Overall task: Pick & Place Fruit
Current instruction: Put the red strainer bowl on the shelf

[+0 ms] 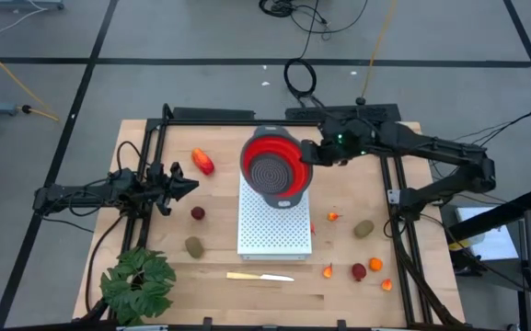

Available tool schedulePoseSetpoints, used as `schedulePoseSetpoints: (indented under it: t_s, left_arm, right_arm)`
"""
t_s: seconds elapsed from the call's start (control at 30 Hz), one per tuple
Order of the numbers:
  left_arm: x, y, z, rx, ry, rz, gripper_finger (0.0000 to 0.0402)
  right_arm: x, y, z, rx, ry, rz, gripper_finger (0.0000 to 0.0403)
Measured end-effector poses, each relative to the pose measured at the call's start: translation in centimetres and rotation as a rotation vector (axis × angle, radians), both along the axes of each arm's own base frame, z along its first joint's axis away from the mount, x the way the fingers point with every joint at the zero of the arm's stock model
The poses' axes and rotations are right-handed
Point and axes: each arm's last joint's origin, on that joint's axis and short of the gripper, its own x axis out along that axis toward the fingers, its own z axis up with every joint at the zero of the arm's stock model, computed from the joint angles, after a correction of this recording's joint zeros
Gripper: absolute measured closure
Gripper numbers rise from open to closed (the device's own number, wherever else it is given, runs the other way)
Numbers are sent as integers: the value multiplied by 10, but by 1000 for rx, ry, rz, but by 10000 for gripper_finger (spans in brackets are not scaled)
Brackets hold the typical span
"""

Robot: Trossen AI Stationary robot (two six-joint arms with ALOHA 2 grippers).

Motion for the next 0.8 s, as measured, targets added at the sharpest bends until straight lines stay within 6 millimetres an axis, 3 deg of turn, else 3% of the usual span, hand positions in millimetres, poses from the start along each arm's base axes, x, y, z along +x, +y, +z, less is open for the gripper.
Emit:
schedulePoseSetpoints:
  t_s: [0.43,0.8]
  left_arm:
    - [0,0,0,11,1,3,382]
    - [0,0,0,16,0,4,382]
  right_arm:
    - [26,-4,-36,38,176,45,393]
    - [27,-7,-39,-57,210,3,393]
